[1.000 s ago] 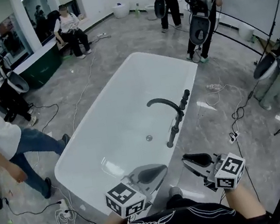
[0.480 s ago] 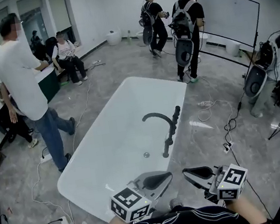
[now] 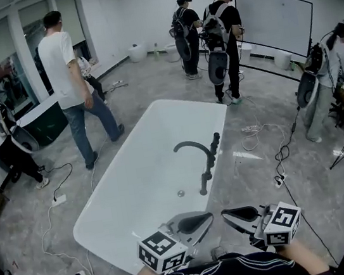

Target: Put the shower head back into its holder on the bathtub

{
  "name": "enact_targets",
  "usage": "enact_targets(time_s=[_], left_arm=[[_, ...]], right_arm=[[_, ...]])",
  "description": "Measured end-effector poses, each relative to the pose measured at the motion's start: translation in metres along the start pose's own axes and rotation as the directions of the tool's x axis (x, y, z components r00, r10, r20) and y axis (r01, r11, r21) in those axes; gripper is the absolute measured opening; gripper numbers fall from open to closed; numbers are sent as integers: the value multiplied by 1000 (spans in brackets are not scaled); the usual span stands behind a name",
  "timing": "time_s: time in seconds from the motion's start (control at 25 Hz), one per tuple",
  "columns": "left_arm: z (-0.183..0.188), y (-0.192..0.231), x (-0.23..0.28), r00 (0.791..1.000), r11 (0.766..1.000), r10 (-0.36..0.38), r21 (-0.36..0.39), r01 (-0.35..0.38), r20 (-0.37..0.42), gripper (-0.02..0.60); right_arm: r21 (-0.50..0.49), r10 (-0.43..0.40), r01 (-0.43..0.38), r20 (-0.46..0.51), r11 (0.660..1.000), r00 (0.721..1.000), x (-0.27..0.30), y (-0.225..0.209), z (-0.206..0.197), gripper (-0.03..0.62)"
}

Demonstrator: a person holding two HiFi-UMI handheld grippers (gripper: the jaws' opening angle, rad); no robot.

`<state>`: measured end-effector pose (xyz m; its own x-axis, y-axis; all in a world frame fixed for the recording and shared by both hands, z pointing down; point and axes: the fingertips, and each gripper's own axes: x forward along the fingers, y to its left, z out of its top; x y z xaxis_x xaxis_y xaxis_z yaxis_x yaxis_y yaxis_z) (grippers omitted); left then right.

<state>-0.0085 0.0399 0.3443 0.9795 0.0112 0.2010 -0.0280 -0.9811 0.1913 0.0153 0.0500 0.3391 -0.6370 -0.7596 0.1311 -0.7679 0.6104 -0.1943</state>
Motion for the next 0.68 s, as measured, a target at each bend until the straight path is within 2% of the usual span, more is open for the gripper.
enact_targets(time_s=[0.68], left_arm=[[-1, -5, 9, 999, 999, -47, -27, 47, 10, 5]], right_arm=[[6, -43, 43, 25, 999, 999, -13, 0, 5, 12]])
